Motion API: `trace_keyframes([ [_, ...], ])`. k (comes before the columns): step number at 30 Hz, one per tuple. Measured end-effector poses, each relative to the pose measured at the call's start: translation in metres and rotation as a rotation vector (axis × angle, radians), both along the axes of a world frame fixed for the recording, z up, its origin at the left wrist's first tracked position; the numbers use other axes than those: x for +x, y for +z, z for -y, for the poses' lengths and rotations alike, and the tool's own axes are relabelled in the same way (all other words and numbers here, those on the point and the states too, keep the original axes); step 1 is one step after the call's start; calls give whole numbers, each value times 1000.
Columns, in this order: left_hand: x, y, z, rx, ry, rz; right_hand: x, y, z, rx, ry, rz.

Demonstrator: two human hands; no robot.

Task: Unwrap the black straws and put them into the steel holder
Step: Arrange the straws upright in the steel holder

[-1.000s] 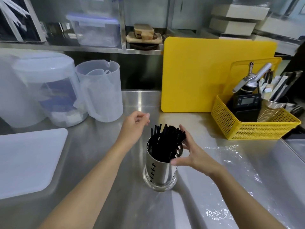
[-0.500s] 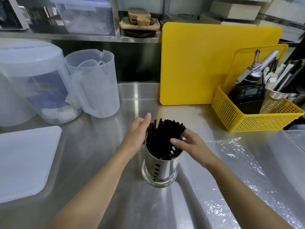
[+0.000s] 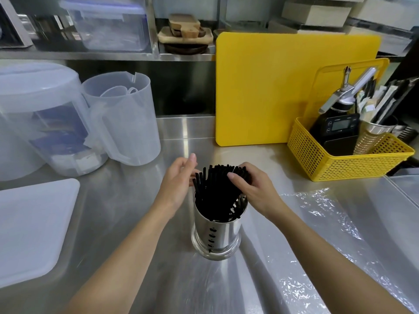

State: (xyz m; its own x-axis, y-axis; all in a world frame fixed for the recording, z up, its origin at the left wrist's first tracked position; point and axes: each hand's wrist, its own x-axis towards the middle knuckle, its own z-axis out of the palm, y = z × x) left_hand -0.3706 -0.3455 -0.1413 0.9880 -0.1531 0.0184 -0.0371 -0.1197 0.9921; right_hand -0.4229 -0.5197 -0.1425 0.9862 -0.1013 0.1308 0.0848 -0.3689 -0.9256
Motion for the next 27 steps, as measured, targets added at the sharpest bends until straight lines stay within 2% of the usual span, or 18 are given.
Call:
trace_keyframes([
  [7, -1, 5, -1, -30, 36, 22, 5, 4, -2, -79, -23, 16],
  [11, -3, 10, -5, -52, 56, 36, 10, 11, 1, -152, -64, 96],
  [14, -1, 23, -9, -75, 84, 117, 17, 35, 9, -173, -91, 189],
  [17, -1, 43, -11, -64, 75, 281, 26, 73, 17, -180, -111, 327],
  [22, -7, 86, -2, -24, -150, 430, 33, 147, 18, -135, -70, 450],
  [24, -10, 98, 5, 4, -262, 420, 32, 169, 14, -94, -1, 483],
  [27, -16, 112, 21, -81, -442, 330, 30, 183, 2, -11, 123, 466],
])
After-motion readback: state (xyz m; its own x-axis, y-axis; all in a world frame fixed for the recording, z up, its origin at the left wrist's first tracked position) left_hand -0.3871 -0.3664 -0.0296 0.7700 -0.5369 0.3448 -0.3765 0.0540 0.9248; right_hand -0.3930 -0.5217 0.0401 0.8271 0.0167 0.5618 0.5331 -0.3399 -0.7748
